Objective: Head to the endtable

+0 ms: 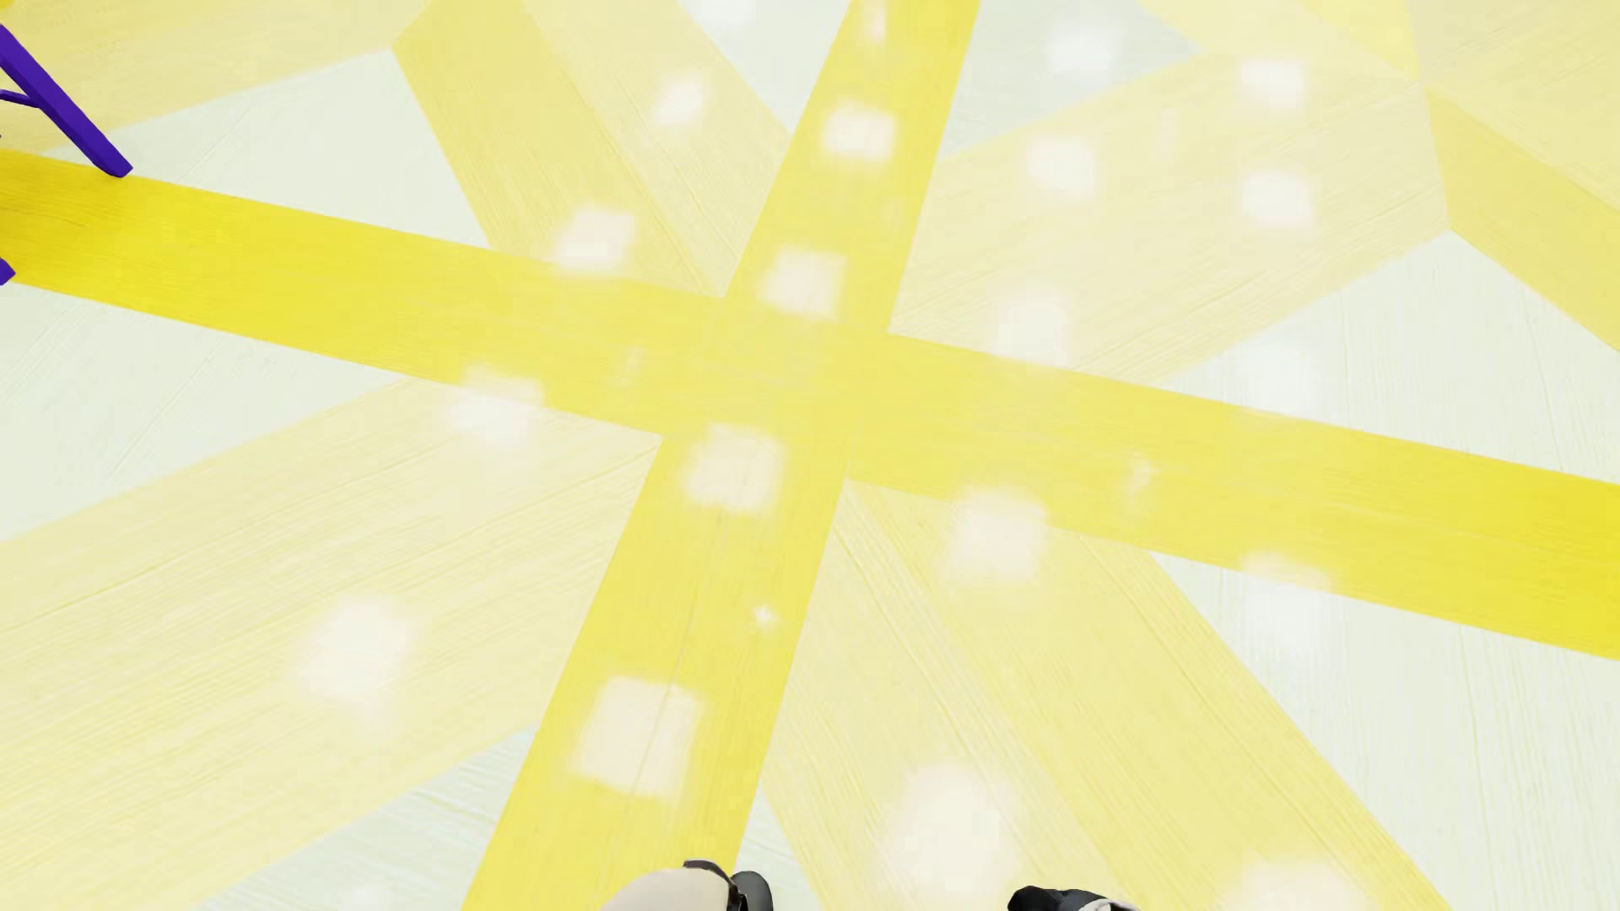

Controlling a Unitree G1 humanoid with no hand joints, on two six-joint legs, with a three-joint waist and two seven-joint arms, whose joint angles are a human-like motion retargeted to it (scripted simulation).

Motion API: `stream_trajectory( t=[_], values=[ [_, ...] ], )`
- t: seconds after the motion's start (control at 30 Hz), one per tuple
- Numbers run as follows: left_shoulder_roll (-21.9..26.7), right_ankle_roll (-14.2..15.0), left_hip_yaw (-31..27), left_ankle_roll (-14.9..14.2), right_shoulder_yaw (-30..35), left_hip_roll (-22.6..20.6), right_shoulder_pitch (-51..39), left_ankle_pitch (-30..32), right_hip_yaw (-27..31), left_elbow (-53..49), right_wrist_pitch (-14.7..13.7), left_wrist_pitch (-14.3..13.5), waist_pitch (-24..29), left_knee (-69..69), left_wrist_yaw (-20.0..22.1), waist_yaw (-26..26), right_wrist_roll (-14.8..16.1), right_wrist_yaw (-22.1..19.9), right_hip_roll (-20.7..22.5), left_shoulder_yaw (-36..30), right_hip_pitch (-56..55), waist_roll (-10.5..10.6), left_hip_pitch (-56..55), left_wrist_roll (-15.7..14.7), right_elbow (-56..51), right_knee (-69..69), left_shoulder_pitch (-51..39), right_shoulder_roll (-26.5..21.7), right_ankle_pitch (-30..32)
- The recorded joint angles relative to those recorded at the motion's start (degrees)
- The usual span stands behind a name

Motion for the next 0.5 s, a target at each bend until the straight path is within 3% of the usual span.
stream_trajectory(
  t=[0.03,0.07,0.13,0.17,0.2,0.23,0.3,0.33,0.4,0.43,0.5],
  values=[
    [-0.04,-2.57,-0.56,-1.22,-0.39,-0.43,4.88,-1.56,-1.43,-2.12,0.12,-1.37,-0.29,-3.47,2.85,-1.26,1.48,1.30,-1.64,0.55,-6.40,0.12,5.33,-1.23,-0.35,-1.50,-1.75,-0.53,-2.07],
    [0.01,-3.29,-1.35,-2.19,-1.85,-0.87,10.11,-3.13,-2.72,-4.02,0.25,-3.48,-0.75,-6.62,5.71,-2.61,3.27,2.07,-2.29,0.86,-11.55,0.37,10.52,-3.30,-1.40,-6.91,-3.03,-1.31,-3.41],
    [1.83,-2.19,-3.21,-2.87,-7.52,-1.98,21.67,-6.80,-3.46,-6.29,-0.54,-9.01,-1.95,-10.56,7.75,-5.18,6.76,2.74,-1.95,-1.03,-18.03,0.87,19.90,-6.91,-5.27,-26.06,-5.43,-3.68,-3.11],
    [3.39,-1.56,-4.34,-3.21,-11.84,-2.42,27.56,-8.74,-3.09,-7.18,-0.87,-10.83,-2.62,-12.13,7.30,-6.39,7.57,2.35,-1.99,-3.16,-19.03,0.95,24.49,-7.30,-8.12,-38.94,-7.39,-4.18,-1.13],
    [5.36,-1.27,-5.58,-3.94,-17.35,-2.36,34.08,-10.59,-2.59,-8.16,-1.26,-12.00,-3.32,-13.69,6.58,-7.55,7.86,0.78,-2.51,-5.34,-18.51,0.93,29.08,-7.24,-11.90,-52.18,-9.44,-4.02,-0.46],
    [7.10,-3.13,-6.72,-5.04,-23.74,-1.57,39.88,-11.61,-3.04,-9.06,-1.31,-12.28,-3.96,-14.44,6.00,-8.67,7.70,-1.80,-3.84,-6.92,-17.27,0.89,33.28,-7.04,-15.57,-61.64,-11.54,-2.39,-0.43],
    [9.07,-7.49,-8.96,-6.69,-34.30,2.63,45.61,-7.01,-5.88,-10.70,-0.38,-10.65,-4.71,-9.00,6.26,-10.64,6.21,-7.56,-5.07,-6.55,-15.95,1.32,38.16,-7.04,-20.36,-58.21,-14.56,3.95,6.01],
    [8.79,-8.31,-9.82,-7.23,-36.61,5.66,44.48,0.71,-6.43,-11.68,0.61,-9.50,-4.66,-0.79,7.77,-11.41,5.13,-9.76,-4.10,-4.45,-15.82,2.00,37.56,-7.68,-20.59,-50.23,-14.48,6.64,6.93],
    [6.23,-8.22,-9.67,-8.53,-35.09,11.96,36.21,23.68,-8.24,-12.01,2.11,-7.78,-3.98,23.18,11.20,-11.87,2.99,-10.41,-0.93,-0.71,-12.20,3.61,28.77,-10.23,-17.85,-39.48,-12.48,8.63,-3.54],
    [5.96,-7.99,-8.75,-7.06,-31.69,15.28,30.75,26.12,-9.11,-10.52,1.66,-7.10,-3.59,33.18,10.19,-11.22,1.47,-8.63,1.04,-1.47,-8.55,4.44,22.08,-10.09,-16.18,-38.56,-12.14,8.51,-7.71],
    [6.76,-7.48,-7.43,-3.64,-22.62,15.76,18.65,16.75,-8.86,-5.62,-1.08,-5.58,-3.28,40.78,4.02,-9.01,-3.20,-5.44,5.58,-5.14,0.45,5.76,9.24,-5.94,-13.49,-42.56,-11.96,6.95,-12.13]
  ],
)
